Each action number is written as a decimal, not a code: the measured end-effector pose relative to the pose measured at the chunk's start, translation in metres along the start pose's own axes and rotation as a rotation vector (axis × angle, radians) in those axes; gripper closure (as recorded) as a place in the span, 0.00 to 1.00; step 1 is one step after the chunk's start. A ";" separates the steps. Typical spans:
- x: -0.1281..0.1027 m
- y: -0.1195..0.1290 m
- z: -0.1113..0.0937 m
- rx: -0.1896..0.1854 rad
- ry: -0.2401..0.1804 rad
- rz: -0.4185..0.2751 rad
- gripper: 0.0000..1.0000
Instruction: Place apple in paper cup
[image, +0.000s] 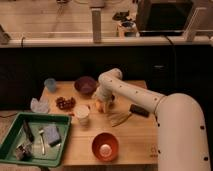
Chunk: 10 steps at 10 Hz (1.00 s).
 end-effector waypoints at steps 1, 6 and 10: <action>0.000 0.000 0.001 0.000 -0.002 -0.001 0.20; -0.003 0.000 0.004 -0.001 -0.020 -0.010 0.20; -0.005 0.000 0.004 -0.002 -0.031 -0.016 0.22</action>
